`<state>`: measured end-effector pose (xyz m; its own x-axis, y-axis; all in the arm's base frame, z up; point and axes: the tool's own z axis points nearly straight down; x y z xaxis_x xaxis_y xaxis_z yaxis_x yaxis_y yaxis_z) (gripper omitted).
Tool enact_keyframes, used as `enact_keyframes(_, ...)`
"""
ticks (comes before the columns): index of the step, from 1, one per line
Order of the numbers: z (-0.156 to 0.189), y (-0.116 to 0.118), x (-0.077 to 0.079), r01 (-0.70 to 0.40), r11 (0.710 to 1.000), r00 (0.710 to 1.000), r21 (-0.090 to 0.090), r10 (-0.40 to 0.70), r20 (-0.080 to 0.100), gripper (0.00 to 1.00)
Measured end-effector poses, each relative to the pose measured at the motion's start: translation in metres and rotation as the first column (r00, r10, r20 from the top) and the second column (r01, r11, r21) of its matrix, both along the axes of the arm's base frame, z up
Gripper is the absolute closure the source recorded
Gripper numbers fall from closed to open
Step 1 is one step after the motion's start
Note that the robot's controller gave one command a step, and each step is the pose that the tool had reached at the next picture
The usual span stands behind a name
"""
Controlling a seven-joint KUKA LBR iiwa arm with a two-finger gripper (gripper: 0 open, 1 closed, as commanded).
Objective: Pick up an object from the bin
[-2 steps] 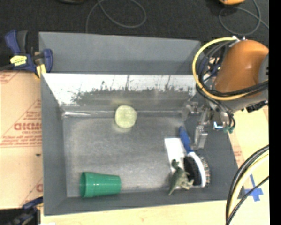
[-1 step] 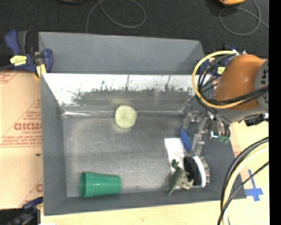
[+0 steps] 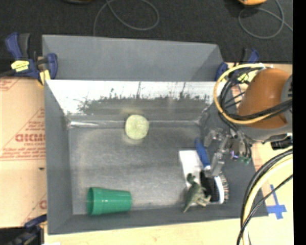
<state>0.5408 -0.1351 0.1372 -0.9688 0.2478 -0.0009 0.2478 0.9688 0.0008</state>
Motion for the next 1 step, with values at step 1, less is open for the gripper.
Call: enact_keyframes(1,-0.008,0.003,0.0007,0.054,0.999,0.999,0.0,-0.054,0.0,0.0)
